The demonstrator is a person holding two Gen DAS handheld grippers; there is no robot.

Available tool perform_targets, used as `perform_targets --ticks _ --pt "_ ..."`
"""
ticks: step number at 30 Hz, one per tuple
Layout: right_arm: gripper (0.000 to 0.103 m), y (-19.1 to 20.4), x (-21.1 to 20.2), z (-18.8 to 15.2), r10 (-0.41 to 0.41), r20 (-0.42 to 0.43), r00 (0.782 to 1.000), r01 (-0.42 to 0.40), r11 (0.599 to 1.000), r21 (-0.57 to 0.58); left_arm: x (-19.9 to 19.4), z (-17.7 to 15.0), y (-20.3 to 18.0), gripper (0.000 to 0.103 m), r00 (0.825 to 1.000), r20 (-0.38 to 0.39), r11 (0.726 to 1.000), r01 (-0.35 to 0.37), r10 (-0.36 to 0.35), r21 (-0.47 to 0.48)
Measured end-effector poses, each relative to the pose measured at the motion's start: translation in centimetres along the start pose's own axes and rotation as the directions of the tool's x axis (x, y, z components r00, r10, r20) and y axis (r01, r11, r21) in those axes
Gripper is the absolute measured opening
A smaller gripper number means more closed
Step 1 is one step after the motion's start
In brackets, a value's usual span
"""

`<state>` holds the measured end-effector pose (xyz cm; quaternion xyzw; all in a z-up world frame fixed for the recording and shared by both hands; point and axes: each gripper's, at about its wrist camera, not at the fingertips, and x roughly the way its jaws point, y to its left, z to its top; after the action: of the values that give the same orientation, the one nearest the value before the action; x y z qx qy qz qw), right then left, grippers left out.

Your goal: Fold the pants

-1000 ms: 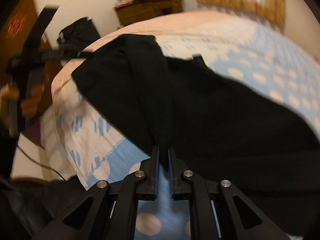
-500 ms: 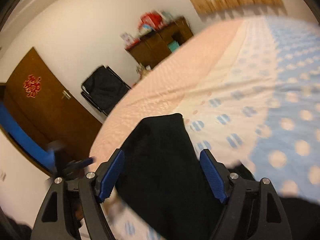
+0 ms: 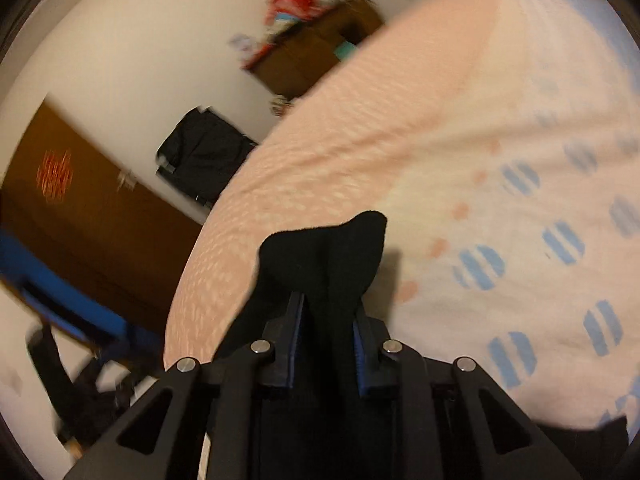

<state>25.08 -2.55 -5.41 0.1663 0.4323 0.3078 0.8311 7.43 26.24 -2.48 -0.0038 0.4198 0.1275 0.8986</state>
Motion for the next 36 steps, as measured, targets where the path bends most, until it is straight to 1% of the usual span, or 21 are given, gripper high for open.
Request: perform_targets --ticks 3,6,7,9,11,12,14,15,17,18,20,22,24,25,26,27,28,29,32,34,36 --pt "0.022 5.1 -1.7 -2.6 0.009 0.039 0.999 -0.001 0.980 -0.199 -0.1 0.1 0.5 0.103 1.000 -0.001 1.000 0.007 -0.007 -0.019" --pt "0.023 8.9 -2.5 -6.5 0.031 0.017 0.999 -0.023 0.943 -0.333 -0.8 0.0 0.9 0.103 1.000 0.017 1.000 0.003 -0.003 -0.018" --pt "0.029 9.5 -2.6 -7.8 0.046 -0.008 0.999 -0.046 0.938 -0.343 -1.1 0.0 0.9 0.103 1.000 0.025 1.000 0.003 -0.003 -0.017" --pt "0.040 10.4 -1.7 -10.6 0.076 -0.098 0.992 -0.105 0.938 -0.330 -1.6 0.1 0.9 0.103 0.999 0.037 1.000 0.004 -0.004 -0.016" --pt "0.040 10.7 -1.1 -12.8 0.118 -0.177 0.977 -0.166 0.943 -0.290 -1.8 0.2 0.6 0.103 0.999 0.044 1.000 0.011 -0.010 -0.012" --pt "0.040 10.7 -1.2 -13.4 0.121 -0.187 0.975 -0.171 0.945 -0.278 -2.0 0.2 0.3 0.103 0.999 0.047 1.000 0.016 -0.016 -0.003" --pt "0.040 10.4 -2.4 -13.5 0.118 -0.134 0.984 -0.150 0.954 -0.261 -2.3 0.1 -0.1 0.103 0.998 0.058 1.000 0.014 -0.015 0.014" --pt "0.040 10.1 -3.4 -13.0 0.103 -0.072 0.992 -0.118 0.961 -0.251 -2.4 0.1 -0.5 0.103 0.998 0.065 1.000 0.010 -0.011 0.026" --pt "0.040 9.6 -5.2 -11.9 0.023 0.034 0.999 -0.014 0.969 -0.246 -2.7 0.1 -0.8 0.103 0.997 0.071 0.999 0.004 -0.007 0.035" --pt "0.040 9.6 -5.6 -11.6 -0.005 0.064 0.998 0.021 0.966 -0.257 -2.8 0.2 -0.9 0.103 0.997 0.072 0.999 0.002 -0.004 0.036" --pt "0.040 9.9 -5.3 -11.2 -0.043 0.081 0.996 0.066 0.951 -0.303 -2.9 0.3 -0.9 0.103 0.997 0.073 0.999 -0.008 0.006 0.032" --pt "0.040 10.5 -4.0 -11.5 -0.108 0.084 0.991 0.132 0.919 -0.371 -3.0 0.3 -0.6 0.103 0.998 0.064 1.000 -0.010 0.009 0.020" --pt "0.040 10.7 -1.7 -11.6 -0.142 0.033 0.989 0.142 0.899 -0.415 -3.0 0.2 -0.3 0.103 0.999 0.054 1.000 -0.010 0.009 0.011" --pt "0.040 10.5 -0.5 -11.7 -0.177 0.017 0.984 0.167 0.887 -0.430 -3.1 0.1 -0.1 0.103 0.999 0.050 1.000 -0.015 0.015 0.008" --pt "0.040 9.8 0.3 -11.6 -0.230 0.023 0.973 0.216 0.870 -0.442 -3.1 0.1 0.1 0.103 0.999 0.049 1.000 -0.022 0.021 0.007" --pt "0.034 9.6 0.2 -11.8 -0.243 0.038 0.969 0.234 0.864 -0.446 -3.2 0.0 0.3 0.103 0.998 0.051 1.000 -0.030 0.030 0.006" --pt "0.013 9.4 0.1 -11.6 -0.232 0.058 0.971 0.233 0.866 -0.442 -3.2 0.0 0.5 0.103 0.998 0.051 0.999 -0.034 0.034 0.005" --pt "0.004 9.3 0.3 -11.6 -0.228 0.059 0.972 0.230 0.870 -0.436 -3.1 0.0 0.7 0.103 0.998 0.051 0.999 -0.038 0.038 0.002" --pt "0.004 8.5 -1.2 -10.9 -0.169 0.073 0.983 0.184 0.902 -0.391 -2.9 0.2 0.9 0.103 0.998 0.047 0.999 -0.041 0.042 -0.009" --pt "0.004 9.0 -2.6 -11.0 -0.157 0.094 0.983 0.182 0.896 -0.406 -2.8 0.2 0.8 0.103 0.998 0.049 0.999 -0.031 0.032 -0.013" --pt "0.005 9.4 -3.0 -11.2 -0.144 0.075 0.987 0.163 0.881 -0.445 -2.7 0.2 0.4 0.103 0.998 0.050 1.000 -0.024 0.024 -0.007"
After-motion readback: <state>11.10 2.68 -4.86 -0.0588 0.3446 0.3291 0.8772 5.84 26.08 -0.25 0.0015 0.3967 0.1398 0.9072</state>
